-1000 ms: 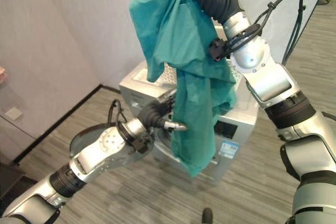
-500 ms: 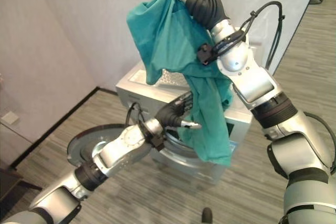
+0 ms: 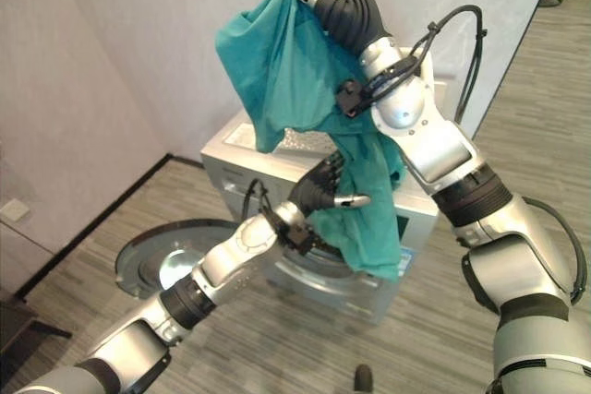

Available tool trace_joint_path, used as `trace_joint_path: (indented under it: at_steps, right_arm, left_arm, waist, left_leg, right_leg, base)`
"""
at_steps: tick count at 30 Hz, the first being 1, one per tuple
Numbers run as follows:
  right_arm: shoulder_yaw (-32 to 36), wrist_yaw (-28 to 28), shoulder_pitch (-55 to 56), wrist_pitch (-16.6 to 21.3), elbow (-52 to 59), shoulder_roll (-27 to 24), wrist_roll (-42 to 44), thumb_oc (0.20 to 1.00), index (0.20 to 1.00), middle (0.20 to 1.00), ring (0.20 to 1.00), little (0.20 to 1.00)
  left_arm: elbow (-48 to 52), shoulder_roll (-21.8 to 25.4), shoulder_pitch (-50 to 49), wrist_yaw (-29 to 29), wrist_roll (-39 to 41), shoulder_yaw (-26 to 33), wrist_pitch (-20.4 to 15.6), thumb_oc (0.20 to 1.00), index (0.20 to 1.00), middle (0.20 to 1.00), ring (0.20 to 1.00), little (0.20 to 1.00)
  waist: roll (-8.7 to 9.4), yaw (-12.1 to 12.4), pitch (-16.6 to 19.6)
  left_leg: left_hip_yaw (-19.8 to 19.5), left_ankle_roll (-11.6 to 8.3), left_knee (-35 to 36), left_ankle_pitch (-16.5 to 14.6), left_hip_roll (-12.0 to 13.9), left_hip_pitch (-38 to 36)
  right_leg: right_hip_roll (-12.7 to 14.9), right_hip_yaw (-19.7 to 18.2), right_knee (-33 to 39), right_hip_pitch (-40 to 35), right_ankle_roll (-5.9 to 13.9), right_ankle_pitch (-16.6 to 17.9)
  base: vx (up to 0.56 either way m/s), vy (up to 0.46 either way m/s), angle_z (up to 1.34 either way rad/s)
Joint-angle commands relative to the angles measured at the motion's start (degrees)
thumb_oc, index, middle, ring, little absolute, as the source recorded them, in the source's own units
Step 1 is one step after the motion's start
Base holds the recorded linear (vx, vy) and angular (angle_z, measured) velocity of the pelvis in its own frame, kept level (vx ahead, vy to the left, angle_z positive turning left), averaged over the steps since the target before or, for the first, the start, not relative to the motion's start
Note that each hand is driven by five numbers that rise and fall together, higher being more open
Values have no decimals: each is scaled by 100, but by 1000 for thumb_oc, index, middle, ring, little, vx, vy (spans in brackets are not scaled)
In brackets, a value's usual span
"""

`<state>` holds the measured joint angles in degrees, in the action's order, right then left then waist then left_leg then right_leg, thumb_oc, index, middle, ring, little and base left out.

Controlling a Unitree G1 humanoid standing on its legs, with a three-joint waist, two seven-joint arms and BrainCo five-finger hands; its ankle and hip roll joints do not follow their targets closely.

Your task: Grab the laundry basket,head to the washer,open it,put in the laundry and shut it.

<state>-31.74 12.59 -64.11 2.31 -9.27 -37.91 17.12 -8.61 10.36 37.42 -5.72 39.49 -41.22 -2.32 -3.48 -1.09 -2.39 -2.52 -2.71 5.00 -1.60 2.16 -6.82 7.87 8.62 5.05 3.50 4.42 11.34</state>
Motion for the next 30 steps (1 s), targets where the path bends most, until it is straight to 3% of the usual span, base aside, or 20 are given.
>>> trace_joint_path:
  at_steps: [1,7,8,9,10,30]
  right_arm:
    - [-25,313,-757,172,-34,128,-21,200,200,200,200,200]
    - [-55,331,-625,166,76,185,-46,200,200,200,200,200]
    - [-40,326,-601,167,108,165,-43,200,200,200,200,200]
    - [-40,326,-600,167,108,165,-43,200,200,200,200,200]
    - [-38,329,-560,168,124,135,-19,200,200,200,200,200]
    - [151,217,-147,317,423,-187,71,200,200,200,200,200]
  left_arm:
    - [-453,-251,885,-228,300,-14,-459,1000,1000,1000,1000,1000]
    - [-571,-279,1143,-538,627,357,-651,1000,1000,1000,1000,1000]
    - [-558,-237,1146,-556,659,398,-659,787,787,787,787,787]
    - [-558,-237,1146,-556,659,397,-659,787,787,787,787,787]
    - [-572,-209,1136,-643,729,475,-682,200,200,200,200,200]
    - [-231,127,945,-735,264,817,-792,200,200,200,200,200]
  waist:
    - [221,-71,118]
    - [226,-88,122]
    - [225,-87,120]
    - [225,-87,120]
    - [231,-79,127]
    - [278,-89,124]
  left_leg:
    - [90,19,0,-78,-44,395]
    - [102,-2,0,-66,-35,388]
    - [101,-4,0,-66,-34,386]
    - [101,-4,0,-66,-34,386]
    - [104,-8,0,-65,-30,385]
    - [186,-18,0,-88,10,380]
  right_leg:
    - [-33,-230,-5,-844,223,-1282]
    - [-47,-207,-5,-849,211,-1291]
    - [-50,-208,-5,-847,210,-1287]
    - [-50,-208,-5,-847,210,-1287]
    - [-54,-201,-5,-853,206,-1286]
    - [-70,-198,-5,-836,219,-1290]
  base:
    - [0,0,0]
    - [0,0,0]
    - [0,0,0]
    - [0,0,0]
    - [0,0,0]
    - [2,-3,1]
